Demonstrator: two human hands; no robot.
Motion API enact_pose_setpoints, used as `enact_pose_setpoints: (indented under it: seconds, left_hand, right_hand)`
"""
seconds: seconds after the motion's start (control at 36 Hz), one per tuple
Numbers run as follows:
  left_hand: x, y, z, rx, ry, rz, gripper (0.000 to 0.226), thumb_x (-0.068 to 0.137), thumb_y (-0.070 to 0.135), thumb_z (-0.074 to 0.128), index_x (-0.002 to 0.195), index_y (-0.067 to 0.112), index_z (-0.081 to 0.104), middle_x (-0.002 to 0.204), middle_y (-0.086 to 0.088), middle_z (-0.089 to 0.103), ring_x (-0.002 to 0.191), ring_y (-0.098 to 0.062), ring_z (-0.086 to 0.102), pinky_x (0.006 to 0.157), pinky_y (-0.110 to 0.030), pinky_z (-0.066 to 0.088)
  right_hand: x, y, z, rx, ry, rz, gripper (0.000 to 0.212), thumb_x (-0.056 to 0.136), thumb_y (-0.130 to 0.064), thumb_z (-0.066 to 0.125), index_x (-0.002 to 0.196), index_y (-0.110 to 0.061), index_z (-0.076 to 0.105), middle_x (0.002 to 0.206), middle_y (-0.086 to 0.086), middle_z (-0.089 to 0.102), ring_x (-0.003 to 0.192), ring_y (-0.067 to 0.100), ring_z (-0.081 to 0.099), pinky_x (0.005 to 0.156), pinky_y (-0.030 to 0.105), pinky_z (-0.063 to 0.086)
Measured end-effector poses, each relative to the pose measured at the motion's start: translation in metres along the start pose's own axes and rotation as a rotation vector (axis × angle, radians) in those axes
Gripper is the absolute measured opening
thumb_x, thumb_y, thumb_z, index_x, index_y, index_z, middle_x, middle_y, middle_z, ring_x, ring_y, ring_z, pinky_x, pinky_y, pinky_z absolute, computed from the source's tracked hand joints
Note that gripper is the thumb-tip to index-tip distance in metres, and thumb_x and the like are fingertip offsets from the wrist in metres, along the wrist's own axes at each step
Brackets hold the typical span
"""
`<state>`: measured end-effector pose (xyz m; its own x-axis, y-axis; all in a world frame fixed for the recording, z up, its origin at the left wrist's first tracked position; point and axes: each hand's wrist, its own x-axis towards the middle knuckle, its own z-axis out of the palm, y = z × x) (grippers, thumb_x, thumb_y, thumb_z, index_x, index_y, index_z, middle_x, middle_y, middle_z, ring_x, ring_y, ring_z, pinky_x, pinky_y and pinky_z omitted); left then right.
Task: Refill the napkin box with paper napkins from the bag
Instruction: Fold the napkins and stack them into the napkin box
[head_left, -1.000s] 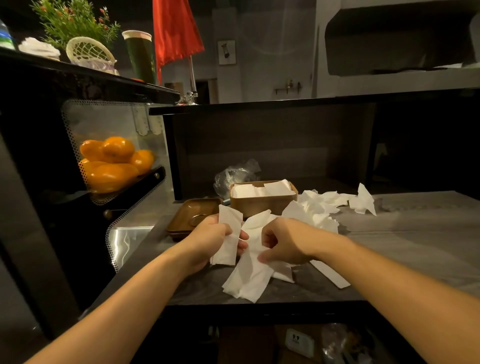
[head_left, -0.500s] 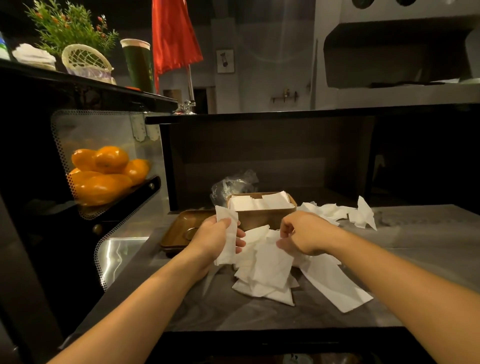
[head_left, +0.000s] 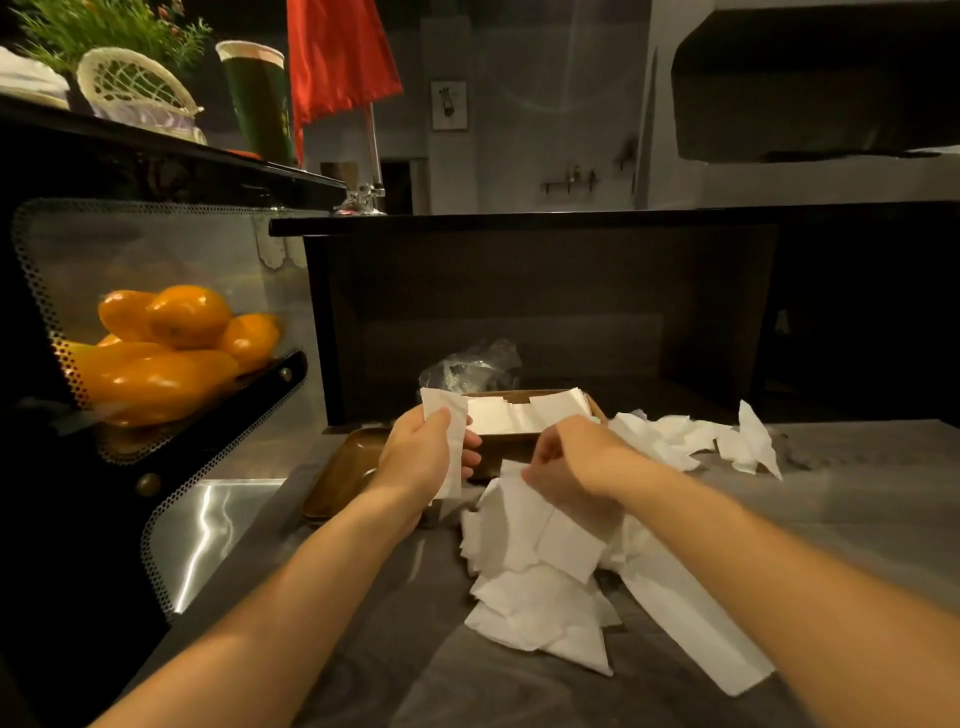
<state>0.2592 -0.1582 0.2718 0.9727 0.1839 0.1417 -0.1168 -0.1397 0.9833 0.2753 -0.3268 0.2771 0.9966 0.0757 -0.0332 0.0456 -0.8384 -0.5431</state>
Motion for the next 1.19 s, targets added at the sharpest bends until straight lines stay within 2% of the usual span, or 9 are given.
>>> enact_pose_setpoints:
  seconds: [0.11, 0.22, 0.47, 0.61, 0.69, 0.86, 1.0, 1.11, 1.19]
  left_hand:
    - [0.005, -0.009, 0.006, 0.004, -0.034, 0.016, 0.022, 0.11, 0.028, 0.035, 0.099, 0.029, 0.054, 0.085, -0.005, 0.07, 0.071, -0.017, 0.068, 0.063, -0.026, 0.06]
    - [0.009, -0.018, 0.008, 0.008, -0.046, 0.01, 0.023, 0.11, 0.029, 0.036, 0.115, 0.021, 0.057, 0.084, -0.003, 0.07, 0.071, -0.017, 0.068, 0.06, -0.025, 0.059]
    - [0.005, -0.027, 0.01, -0.044, -0.021, 0.069, 0.023, 0.108, 0.03, 0.04, 0.094, 0.028, 0.057, 0.086, -0.004, 0.069, 0.076, -0.02, 0.067, 0.071, -0.032, 0.06]
    - [0.006, -0.025, 0.004, -0.095, 0.055, 0.126, 0.022, 0.108, 0.026, 0.04, 0.094, 0.031, 0.055, 0.087, -0.001, 0.067, 0.077, -0.014, 0.064, 0.067, -0.025, 0.056]
    - [0.011, -0.019, 0.003, -0.101, 0.09, 0.16, 0.022, 0.109, 0.027, 0.039, 0.096, 0.031, 0.057, 0.089, 0.003, 0.064, 0.083, -0.013, 0.063, 0.071, -0.024, 0.055]
    - [0.019, -0.017, 0.013, -0.015, 0.082, 0.135, 0.018, 0.11, 0.028, 0.036, 0.109, 0.027, 0.053, 0.094, 0.004, 0.064, 0.084, -0.013, 0.064, 0.067, -0.019, 0.051]
    - [0.023, -0.015, 0.027, 0.067, 0.037, 0.128, 0.023, 0.108, 0.026, 0.036, 0.097, 0.027, 0.056, 0.091, -0.001, 0.068, 0.081, -0.014, 0.067, 0.07, -0.027, 0.057]
    - [0.024, -0.02, 0.033, 0.02, 0.051, 0.083, 0.022, 0.109, 0.027, 0.037, 0.111, 0.021, 0.058, 0.089, -0.002, 0.068, 0.073, -0.013, 0.066, 0.066, -0.025, 0.057]
    - [0.021, -0.026, 0.029, -0.046, 0.04, 0.055, 0.021, 0.109, 0.029, 0.038, 0.119, 0.021, 0.055, 0.093, -0.004, 0.067, 0.078, -0.015, 0.066, 0.068, -0.027, 0.057]
  right_hand:
    - [0.003, 0.003, 0.023, -0.226, 0.088, -0.019, 0.008, 0.099, -0.033, 0.062, 0.107, -0.031, 0.062, 0.1, -0.003, 0.063, 0.086, 0.015, 0.06, 0.071, 0.024, 0.05]
    - [0.002, 0.001, 0.025, -0.257, 0.112, -0.016, 0.004, 0.098, -0.03, 0.063, 0.101, -0.033, 0.062, 0.092, -0.006, 0.063, 0.081, 0.013, 0.059, 0.074, 0.024, 0.051]
    - [0.002, 0.001, 0.029, -0.197, 0.293, -0.082, 0.015, 0.095, -0.036, 0.069, 0.109, -0.03, 0.07, 0.102, -0.004, 0.068, 0.093, 0.015, 0.063, 0.092, 0.032, 0.056]
    - [-0.002, 0.007, 0.007, 0.063, 0.229, -0.225, 0.006, 0.094, -0.031, 0.071, 0.089, -0.033, 0.068, 0.099, -0.01, 0.065, 0.093, 0.01, 0.061, 0.072, 0.014, 0.047]
    - [-0.003, 0.012, -0.008, 0.133, 0.156, -0.222, 0.006, 0.092, -0.032, 0.073, 0.089, -0.034, 0.069, 0.1, -0.013, 0.065, 0.091, 0.006, 0.06, 0.076, 0.02, 0.047]
    - [0.01, 0.014, 0.013, 0.036, 0.077, -0.108, 0.004, 0.098, -0.031, 0.065, 0.094, -0.032, 0.065, 0.103, -0.006, 0.063, 0.092, 0.014, 0.06, 0.079, 0.025, 0.055]
    - [0.009, 0.002, 0.029, -0.143, 0.129, -0.123, 0.009, 0.095, -0.03, 0.067, 0.098, -0.037, 0.062, 0.091, -0.009, 0.063, 0.081, 0.01, 0.059, 0.078, 0.026, 0.055]
    - [0.008, 0.003, 0.032, -0.199, 0.1, -0.098, 0.008, 0.095, -0.034, 0.067, 0.096, -0.036, 0.06, 0.091, -0.009, 0.063, 0.082, 0.011, 0.059, 0.083, 0.028, 0.055]
    - [0.008, 0.006, 0.033, -0.167, 0.112, -0.108, 0.011, 0.096, -0.034, 0.066, 0.091, -0.034, 0.057, 0.089, -0.011, 0.061, 0.081, 0.011, 0.058, 0.075, 0.023, 0.052]
